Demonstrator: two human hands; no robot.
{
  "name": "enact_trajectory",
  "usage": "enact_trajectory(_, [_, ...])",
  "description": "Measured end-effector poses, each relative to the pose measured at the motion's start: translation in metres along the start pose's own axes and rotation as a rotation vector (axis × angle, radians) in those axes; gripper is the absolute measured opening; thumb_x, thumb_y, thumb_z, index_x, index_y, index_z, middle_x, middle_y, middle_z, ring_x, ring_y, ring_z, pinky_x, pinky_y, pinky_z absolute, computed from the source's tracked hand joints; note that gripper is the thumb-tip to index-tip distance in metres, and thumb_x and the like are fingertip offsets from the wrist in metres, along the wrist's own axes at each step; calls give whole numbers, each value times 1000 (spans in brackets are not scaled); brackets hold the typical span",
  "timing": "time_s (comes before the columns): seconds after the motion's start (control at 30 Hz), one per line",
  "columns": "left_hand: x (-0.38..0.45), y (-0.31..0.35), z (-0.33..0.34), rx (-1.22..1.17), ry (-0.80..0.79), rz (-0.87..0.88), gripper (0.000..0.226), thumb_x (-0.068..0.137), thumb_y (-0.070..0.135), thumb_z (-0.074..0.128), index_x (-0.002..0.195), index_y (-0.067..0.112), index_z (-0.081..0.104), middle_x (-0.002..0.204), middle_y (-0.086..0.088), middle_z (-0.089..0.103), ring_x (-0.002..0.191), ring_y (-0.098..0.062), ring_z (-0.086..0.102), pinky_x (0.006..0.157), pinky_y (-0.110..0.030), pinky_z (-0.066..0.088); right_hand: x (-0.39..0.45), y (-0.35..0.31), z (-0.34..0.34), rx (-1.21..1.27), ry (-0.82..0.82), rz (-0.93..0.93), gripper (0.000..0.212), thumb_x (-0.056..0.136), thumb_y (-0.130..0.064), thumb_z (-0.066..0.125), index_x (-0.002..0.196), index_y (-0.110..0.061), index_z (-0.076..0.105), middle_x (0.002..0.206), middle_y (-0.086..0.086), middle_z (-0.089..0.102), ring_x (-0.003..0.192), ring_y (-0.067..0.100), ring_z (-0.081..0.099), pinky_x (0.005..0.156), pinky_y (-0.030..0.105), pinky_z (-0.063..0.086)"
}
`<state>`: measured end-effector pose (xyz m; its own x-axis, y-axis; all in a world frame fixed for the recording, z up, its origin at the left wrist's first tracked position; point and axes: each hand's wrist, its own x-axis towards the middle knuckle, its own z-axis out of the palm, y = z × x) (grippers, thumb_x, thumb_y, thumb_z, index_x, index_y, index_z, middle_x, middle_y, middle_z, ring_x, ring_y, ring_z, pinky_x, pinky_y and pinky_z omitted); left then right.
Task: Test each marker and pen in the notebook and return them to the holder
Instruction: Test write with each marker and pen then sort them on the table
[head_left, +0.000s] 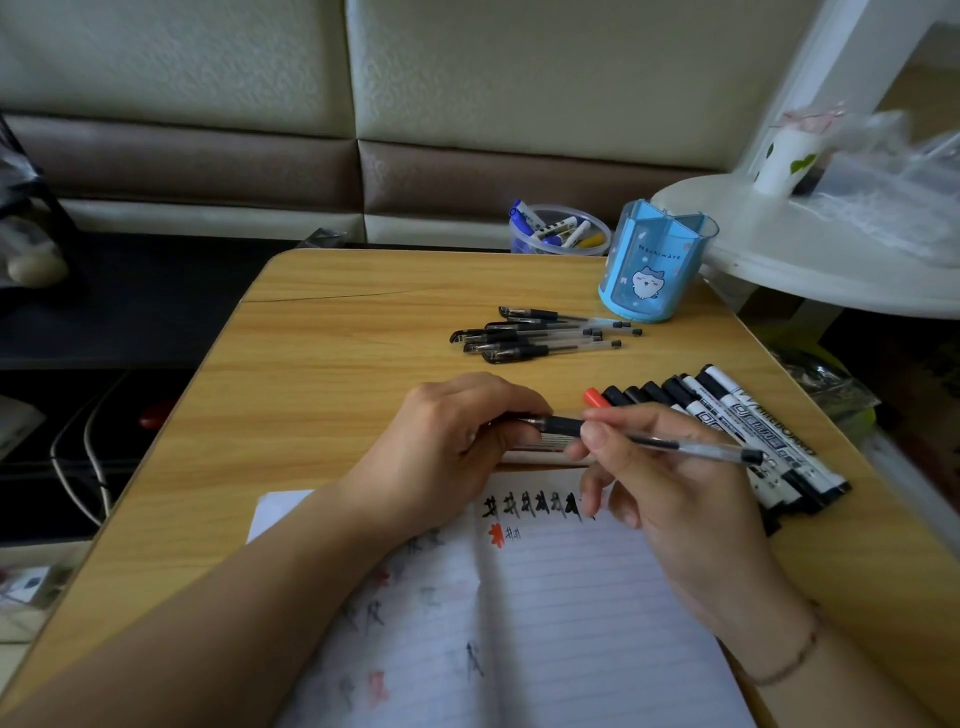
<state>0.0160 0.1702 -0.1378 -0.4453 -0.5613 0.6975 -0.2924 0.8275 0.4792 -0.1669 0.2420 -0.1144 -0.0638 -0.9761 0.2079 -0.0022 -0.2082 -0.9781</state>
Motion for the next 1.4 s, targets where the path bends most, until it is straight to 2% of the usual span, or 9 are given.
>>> enact_trajectory(0.23, [-1,-3,5,64,78,-8,18,92,17,62,104,5,69,93,8,63,87,-9,58,78,-20,45,8,-6,-21,41,94,-43,25,75,-41,74,82,-17,71,72,8,68,58,19,58,43,21,43])
enact_trajectory(0.4, [0,-8,1,124,186,-25,15,87,19,71,100,12,74,96,6,70,90,-17,61,79,-32,49,17,-20,-36,-651,9,-150,7,76,-34,72,83,-33,70,83,-22,70,82,0,66,64,11,50])
enact_trajectory(0.5, [-1,-8,-2,76,188,-185,32,87,32,64,117,22,67,111,15,66,103,-7,57,85,-23,46,33,-24,-33,-872,-28,-114,14,82,-29,73,92,-39,72,78,-27,68,88,-11,60,65,8,43])
enact_trajectory(0.63, [-1,-11,-6,-44,252,-430,42,94,44,52,135,37,47,128,22,54,117,-7,51,91,-24,43,72,-21,-11,-1092,-35,-105,12,89,-33,67,97,-35,74,90,-20,69,83,1,61,75,27,53])
enact_trajectory(0.83, [4,-16,-4,159,131,-671,17,96,37,53,108,31,64,92,25,55,107,-16,50,94,-45,43,105,3,15,-1317,-238,-55,6,87,-45,65,91,-41,68,93,-17,67,87,5,56,77,29,46])
enact_trajectory(0.93, [4,-17,-3,186,95,-697,13,95,37,54,100,33,65,82,24,53,104,-18,51,95,-44,42,112,0,15,-1314,-325,-33,11,88,-47,63,89,-37,68,90,-18,67,85,4,58,78,29,48])
enact_trajectory(1.1, [5,-18,-2,194,114,-712,14,96,35,53,100,32,67,101,19,64,110,-14,47,95,-38,37,173,6,2,-1277,-80,6,18,93,-14,60,106,-21,70,109,-4,67,98,13,61,88,30,52])
enact_trajectory(1.2, [3,-21,-2,189,111,-714,15,97,35,52,101,32,66,105,18,65,111,-13,46,96,-39,38,204,17,-6,-1531,-145,145,20,91,-8,62,107,-15,72,111,4,68,101,22,63,90,40,55])
enact_trajectory(1.4, [1,-22,1,339,-95,-669,38,97,54,35,119,36,61,121,20,59,123,-12,36,98,-34,22,218,15,-4,-1661,-281,116,13,89,-17,67,99,-10,74,98,7,70,94,21,65,86,35,55])
